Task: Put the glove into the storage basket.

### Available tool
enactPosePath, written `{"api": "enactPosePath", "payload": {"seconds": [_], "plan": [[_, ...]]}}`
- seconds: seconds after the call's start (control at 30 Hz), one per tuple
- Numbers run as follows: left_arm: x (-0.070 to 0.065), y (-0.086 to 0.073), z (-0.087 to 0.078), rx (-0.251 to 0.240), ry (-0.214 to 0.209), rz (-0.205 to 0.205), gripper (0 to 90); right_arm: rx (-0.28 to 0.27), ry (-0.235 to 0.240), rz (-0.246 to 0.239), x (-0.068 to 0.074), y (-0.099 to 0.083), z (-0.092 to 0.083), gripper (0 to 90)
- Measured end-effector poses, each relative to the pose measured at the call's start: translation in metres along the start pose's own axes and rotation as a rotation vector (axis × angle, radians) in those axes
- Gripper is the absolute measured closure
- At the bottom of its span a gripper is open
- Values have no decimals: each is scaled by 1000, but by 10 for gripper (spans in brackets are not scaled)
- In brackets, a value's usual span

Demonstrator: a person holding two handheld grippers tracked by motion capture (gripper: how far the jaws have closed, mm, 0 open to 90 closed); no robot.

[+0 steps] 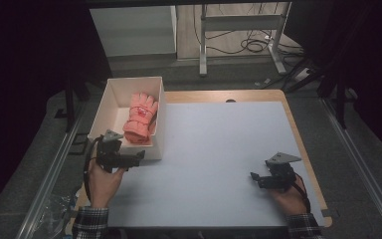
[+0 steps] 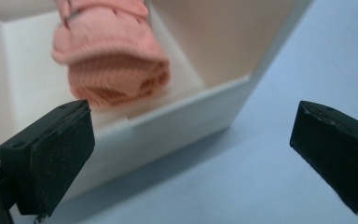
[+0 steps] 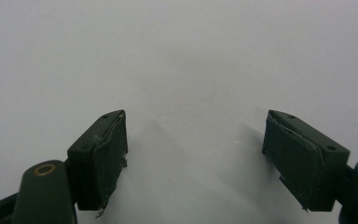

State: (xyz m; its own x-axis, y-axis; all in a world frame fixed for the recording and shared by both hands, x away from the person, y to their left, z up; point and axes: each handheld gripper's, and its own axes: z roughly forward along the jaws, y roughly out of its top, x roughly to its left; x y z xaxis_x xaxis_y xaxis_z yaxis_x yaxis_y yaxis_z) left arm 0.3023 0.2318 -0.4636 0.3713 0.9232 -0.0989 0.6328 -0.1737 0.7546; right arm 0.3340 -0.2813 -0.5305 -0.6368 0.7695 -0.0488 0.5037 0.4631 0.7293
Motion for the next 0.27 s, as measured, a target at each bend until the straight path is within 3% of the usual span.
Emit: {"api": "enactPosePath", "payload": {"seconds": [0.27], "plan": [[-10, -25, 10, 17, -12, 6, 2, 0, 0, -1, 0, 0, 0, 223]]}}
